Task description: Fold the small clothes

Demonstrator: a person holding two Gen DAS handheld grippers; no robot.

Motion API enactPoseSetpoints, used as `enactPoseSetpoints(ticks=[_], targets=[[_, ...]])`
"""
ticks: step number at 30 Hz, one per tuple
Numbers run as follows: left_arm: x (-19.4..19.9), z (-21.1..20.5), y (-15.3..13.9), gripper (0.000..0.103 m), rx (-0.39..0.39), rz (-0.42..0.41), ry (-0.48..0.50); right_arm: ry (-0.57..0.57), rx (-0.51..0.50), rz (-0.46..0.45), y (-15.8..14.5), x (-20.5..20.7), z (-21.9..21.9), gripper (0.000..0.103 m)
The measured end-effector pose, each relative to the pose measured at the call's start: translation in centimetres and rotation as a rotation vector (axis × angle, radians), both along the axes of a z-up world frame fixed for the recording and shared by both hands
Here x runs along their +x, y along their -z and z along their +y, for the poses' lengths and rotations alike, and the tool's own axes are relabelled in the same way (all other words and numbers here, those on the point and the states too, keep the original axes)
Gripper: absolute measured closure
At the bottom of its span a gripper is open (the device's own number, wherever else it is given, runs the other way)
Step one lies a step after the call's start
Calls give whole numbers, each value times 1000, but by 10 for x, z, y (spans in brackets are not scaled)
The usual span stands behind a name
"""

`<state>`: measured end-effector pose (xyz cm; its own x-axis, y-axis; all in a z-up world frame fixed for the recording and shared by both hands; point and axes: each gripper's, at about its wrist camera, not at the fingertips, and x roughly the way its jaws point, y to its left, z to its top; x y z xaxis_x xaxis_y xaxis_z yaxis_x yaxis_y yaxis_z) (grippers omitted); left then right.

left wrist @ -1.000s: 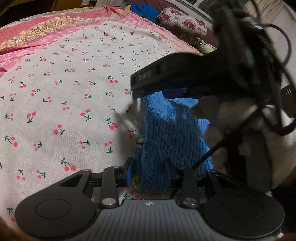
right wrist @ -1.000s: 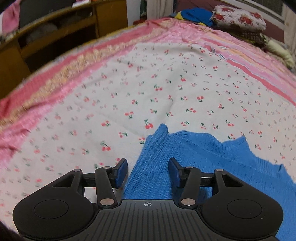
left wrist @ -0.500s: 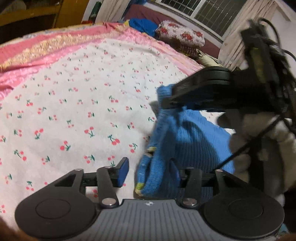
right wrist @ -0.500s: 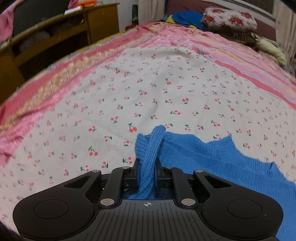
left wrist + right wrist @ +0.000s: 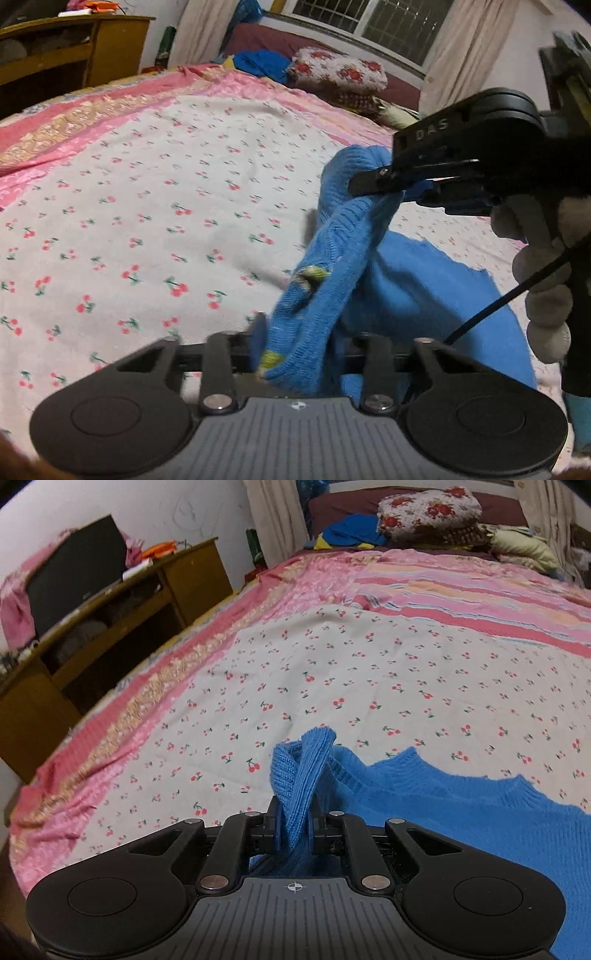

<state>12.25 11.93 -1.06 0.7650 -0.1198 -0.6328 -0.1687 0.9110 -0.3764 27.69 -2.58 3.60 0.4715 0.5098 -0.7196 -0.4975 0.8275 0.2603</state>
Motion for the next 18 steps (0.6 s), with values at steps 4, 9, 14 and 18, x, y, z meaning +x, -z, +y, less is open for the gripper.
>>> enactPoseSetpoints(ticks=[4, 9, 14, 18], targets=[[1, -13, -8, 80, -34, -29, 27, 35, 56, 12, -3, 0, -28, 92], [8, -46, -22, 81, -29, -52, 108, 87, 129, 19, -4, 0, -68, 92], [19, -84, -39, 81, -10, -79, 201, 154, 188, 18, -7, 7, -113, 92], [27, -120, -50, 81, 3, -99, 280, 205, 225, 4, -12, 12, -152, 92]])
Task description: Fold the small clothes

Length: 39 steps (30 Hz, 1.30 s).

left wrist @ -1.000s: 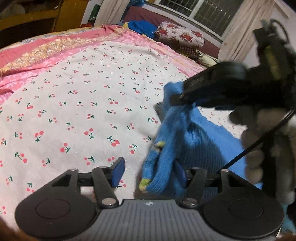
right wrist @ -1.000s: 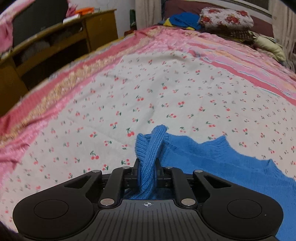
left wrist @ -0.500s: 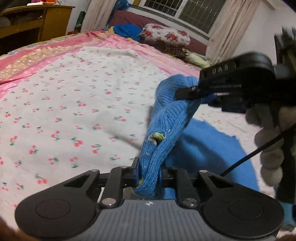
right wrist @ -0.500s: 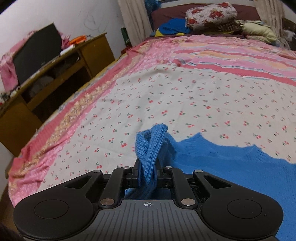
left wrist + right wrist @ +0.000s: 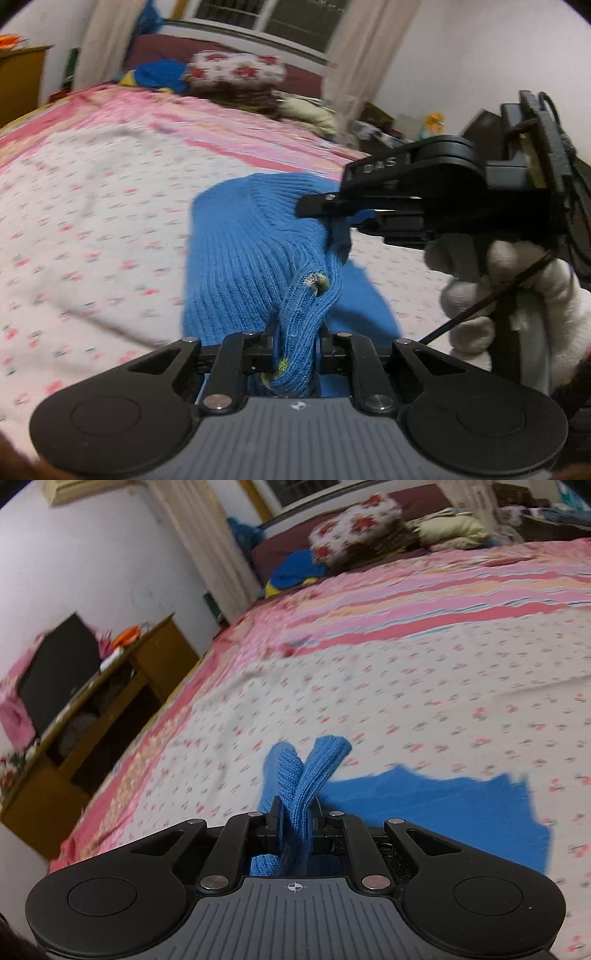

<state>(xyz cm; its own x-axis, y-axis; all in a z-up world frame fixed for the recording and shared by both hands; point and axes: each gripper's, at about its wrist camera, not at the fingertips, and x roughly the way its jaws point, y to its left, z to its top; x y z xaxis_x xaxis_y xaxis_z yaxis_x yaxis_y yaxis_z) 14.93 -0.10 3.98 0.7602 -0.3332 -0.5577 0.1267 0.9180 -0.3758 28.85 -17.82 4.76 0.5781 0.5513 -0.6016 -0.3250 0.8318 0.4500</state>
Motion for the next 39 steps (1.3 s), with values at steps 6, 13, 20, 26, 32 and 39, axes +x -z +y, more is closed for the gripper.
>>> enactPoseSetpoints(ticks=[6, 13, 20, 26, 32, 39], targets=[[15, -57, 5, 81, 40, 22, 110, 70, 41, 8, 9, 4, -54, 92], [26, -97, 17, 81, 87, 70, 159, 122, 86, 58, 40, 4, -102, 92], [28, -127, 25, 79, 173, 97, 195, 153, 62, 94, 56, 8, -123, 91], [22, -131, 28, 66, 162, 117, 218, 166, 45, 121, 61, 5, -131, 86], [11, -128, 26, 64, 127, 118, 254, 194, -1, 60, 40, -11, -133, 86], [-8, -103, 20, 63, 98, 125, 256, 100, 13, -5, 17, -45, -127, 86]])
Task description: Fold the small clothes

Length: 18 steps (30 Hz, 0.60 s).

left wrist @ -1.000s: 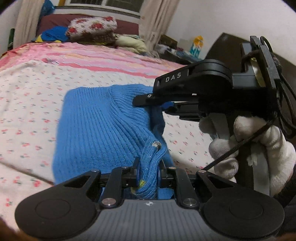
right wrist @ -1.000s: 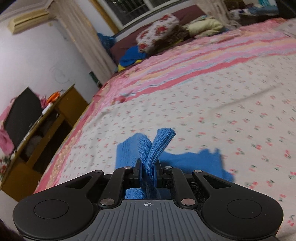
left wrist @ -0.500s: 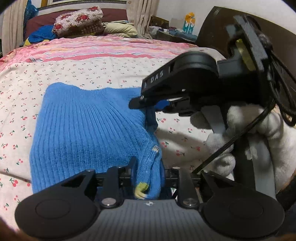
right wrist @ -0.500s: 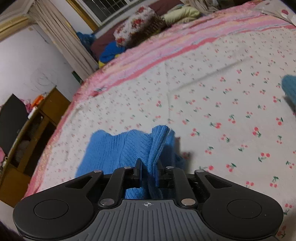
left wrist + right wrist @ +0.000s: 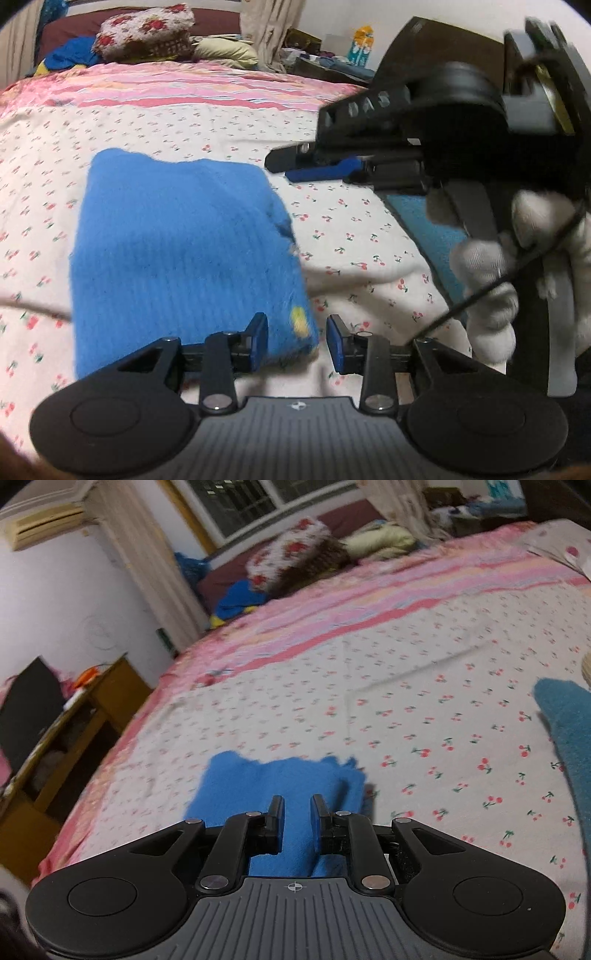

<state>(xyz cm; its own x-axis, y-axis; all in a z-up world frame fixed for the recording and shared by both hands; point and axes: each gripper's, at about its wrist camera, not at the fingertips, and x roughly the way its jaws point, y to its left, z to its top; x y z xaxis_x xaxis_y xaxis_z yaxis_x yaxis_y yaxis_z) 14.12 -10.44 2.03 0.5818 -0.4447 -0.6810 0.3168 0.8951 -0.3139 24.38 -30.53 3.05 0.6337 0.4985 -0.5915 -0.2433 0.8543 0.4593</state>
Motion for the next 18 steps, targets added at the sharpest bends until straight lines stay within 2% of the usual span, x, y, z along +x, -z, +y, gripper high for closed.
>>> enactPoseSetpoints(ticks=[3, 7, 16, 18], targets=[[-6, 13, -6, 63, 10, -14, -17, -49, 32, 44, 8, -4, 8, 86], [-14, 30, -12, 63, 34, -45, -43, -59, 1, 68, 15, -15, 9, 86], [5, 35, -10, 62, 50, -63, -92, -97, -52, 126, 33, -20, 15, 86], [10, 33, -9, 61, 55, -68, -95, -96, -97, 121, 35, -23, 15, 98]])
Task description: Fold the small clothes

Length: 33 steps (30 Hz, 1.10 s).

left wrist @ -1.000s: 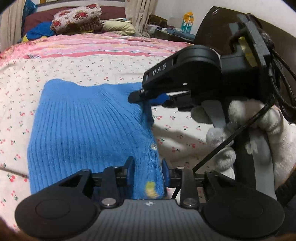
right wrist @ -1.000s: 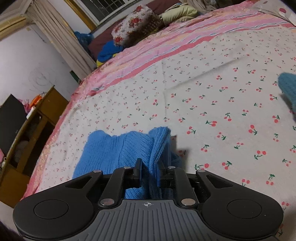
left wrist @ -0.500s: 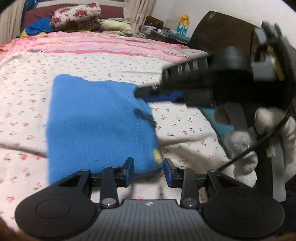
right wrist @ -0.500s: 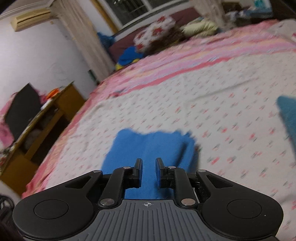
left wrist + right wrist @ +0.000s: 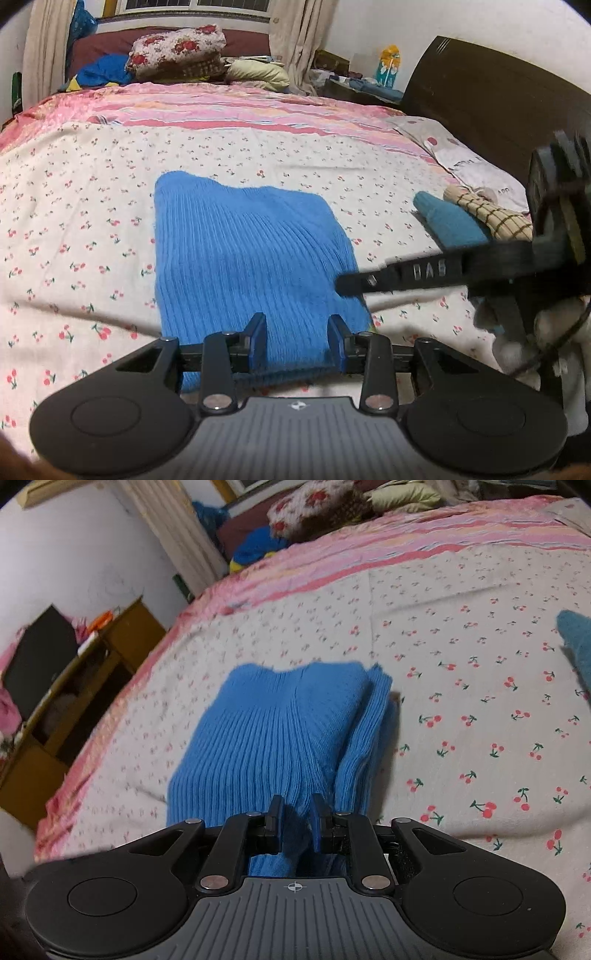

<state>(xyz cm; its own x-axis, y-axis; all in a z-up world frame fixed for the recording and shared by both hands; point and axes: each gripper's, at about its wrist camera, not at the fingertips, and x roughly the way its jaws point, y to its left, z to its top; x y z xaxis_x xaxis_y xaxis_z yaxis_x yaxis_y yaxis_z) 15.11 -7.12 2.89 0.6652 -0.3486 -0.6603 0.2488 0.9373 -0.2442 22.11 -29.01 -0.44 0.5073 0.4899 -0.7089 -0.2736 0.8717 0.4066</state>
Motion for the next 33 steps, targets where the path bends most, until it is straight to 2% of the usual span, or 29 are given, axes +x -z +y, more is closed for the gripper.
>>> enactPoseSetpoints(ticks=[3, 9, 13, 15, 19, 21, 25, 29, 33], targets=[[5, 0, 5, 60, 5, 0, -10, 37, -72, 14, 12, 0, -7, 101], [17, 3, 20, 59, 32, 54, -15, 75, -69, 40, 20, 5, -19, 100], [14, 8, 14, 59, 20, 42, -20, 58, -30, 46, 12, 3, -20, 89], [14, 9, 9, 59, 21, 24, -24, 63, -7, 21, 2, 2, -21, 89], [24, 11, 5, 59, 25, 5, -34, 81, 13, -85, -21, 6, -18, 89], [30, 11, 4, 59, 24, 5, -43, 99, 10, -115, -21, 17, -11, 89], [36, 8, 6, 59, 31, 9, -47, 69, 75, -127, -11, 40, 4, 89], [40, 4, 10, 59, 30, 19, -46, 43, 5, -113, 7, 46, 12, 90], [40, 1, 8, 56, 30, 29, -42, 96, -73, -99, 11, 49, 6, 95]])
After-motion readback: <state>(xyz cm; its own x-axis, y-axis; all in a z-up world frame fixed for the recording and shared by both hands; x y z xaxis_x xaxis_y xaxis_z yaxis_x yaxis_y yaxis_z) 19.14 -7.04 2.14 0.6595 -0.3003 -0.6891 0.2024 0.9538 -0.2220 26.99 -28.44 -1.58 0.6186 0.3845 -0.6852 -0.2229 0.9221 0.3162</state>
